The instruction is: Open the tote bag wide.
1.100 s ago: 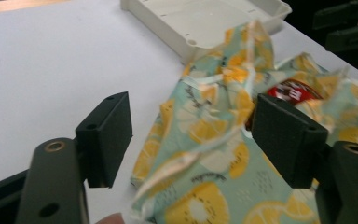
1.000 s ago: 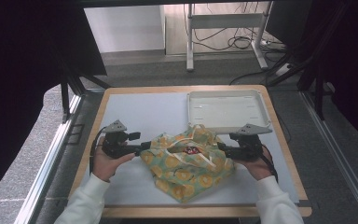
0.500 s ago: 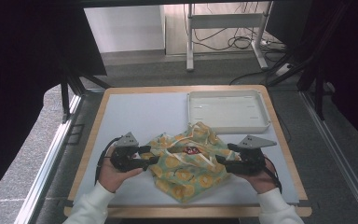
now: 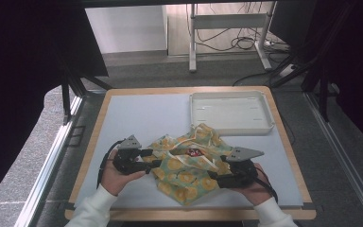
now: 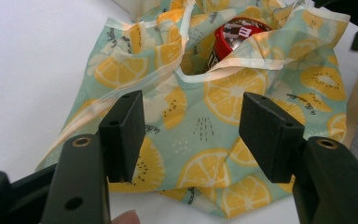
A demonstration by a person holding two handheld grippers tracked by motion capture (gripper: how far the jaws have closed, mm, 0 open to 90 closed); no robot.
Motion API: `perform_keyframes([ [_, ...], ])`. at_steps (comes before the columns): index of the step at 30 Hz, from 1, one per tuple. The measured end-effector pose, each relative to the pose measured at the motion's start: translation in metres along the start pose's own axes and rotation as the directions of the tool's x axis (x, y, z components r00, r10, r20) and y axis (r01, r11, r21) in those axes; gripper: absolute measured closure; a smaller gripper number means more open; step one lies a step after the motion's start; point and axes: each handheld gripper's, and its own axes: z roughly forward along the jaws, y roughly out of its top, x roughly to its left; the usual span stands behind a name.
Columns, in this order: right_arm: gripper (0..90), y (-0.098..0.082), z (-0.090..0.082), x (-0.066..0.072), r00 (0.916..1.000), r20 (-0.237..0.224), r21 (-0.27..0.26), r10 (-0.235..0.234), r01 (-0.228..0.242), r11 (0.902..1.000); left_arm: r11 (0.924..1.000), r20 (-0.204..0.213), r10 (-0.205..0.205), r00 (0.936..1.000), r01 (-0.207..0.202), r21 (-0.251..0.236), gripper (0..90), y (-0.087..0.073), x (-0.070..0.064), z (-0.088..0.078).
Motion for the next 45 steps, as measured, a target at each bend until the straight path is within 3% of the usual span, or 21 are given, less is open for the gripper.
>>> perform_keyframes([
  [3, 38.0, -0.002, 0.009, -0.002, 0.9997, 0.023, 0.033, 0.005, -0.006, 0.9994, 1.0, 0.003, 0.0, 1.0, 0.0, 0.004, 40.8, -0.001, 0.0, 0.002],
  [4, 52.6, -0.004, 0.011, -0.005, 0.9995, 0.025, 0.042, 0.017, -0.018, 0.999, 1.0, 0.004, 0.001, 1.0, -0.001, 0.006, 40.6, -0.001, 0.0, 0.002],
  [7, 74.6, -0.005, 0.009, -0.01, 0.9992, 0.015, 0.043, 0.038, -0.039, 0.9983, 1.0, 0.005, 0.002, 1.0, -0.002, 0.006, 40.6, -0.001, 0.0, 0.002],
  [8, 74.6, -0.005, 0.009, -0.01, 0.9992, 0.015, 0.043, 0.038, -0.039, 0.9983, 1.0, 0.005, 0.001, 1.0, -0.001, 0.006, 40.6, -0.001, 0.0, 0.002],
  [11, 85.5, -0.004, 0.005, -0.014, 0.9988, 0.004, 0.018, 0.049, -0.049, 0.9986, 1.0, 0.004, 0.0, 1.0, 0.0, 0.007, 40.5, -0.001, 0.0, 0.003],
  [15, 87.6, -0.001, -0.009, -0.017, 0.9995, -0.001, -0.051, 0.032, -0.032, 0.9982, 1.0, -0.001, 0.003, 1.0, -0.003, 0.001, 40.2, -0.001, -0.001, 0.002],
  [17, 87.6, -0.001, -0.012, -0.017, 0.9996, 0.001, -0.061, 0.03, -0.03, 0.9977, 1.0, -0.006, 0.0, 1.0, 0.0, -0.007, 40.1, -0.001, 0.0, 0.002],
  [23, 87.6, -0.004, -0.034, -0.029, 0.9985, 0.008, -0.137, 0.055, -0.053, 0.9892, 0.9998, -0.018, -0.005, 0.9998, 0.004, -0.021, 38.4, 0.0, 0.001, 0.002],
  [26, 87.5, -0.004, -0.035, -0.031, 0.998, 0.007, -0.145, 0.063, -0.062, 0.9875, 0.9997, -0.024, 0.011, 0.9996, -0.012, -0.021, 37.6, 0.004, -0.001, 0.008],
  [36, 87.7, -0.004, -0.036, -0.03, 0.9985, 0.006, -0.144, 0.055, -0.053, 0.9881, 0.9982, -0.037, 0.029, 0.9989, -0.031, -0.051, 33.5, 0.013, -0.003, 0.005],
  [45, 87.7, -0.003, -0.04, -0.032, 0.9978, 0.019, -0.161, 0.063, -0.06, 0.9852, 0.9961, -0.042, 0.088, 0.9953, -0.087, 0.013, 32.2, 0.025, -0.012, 0.031],
])
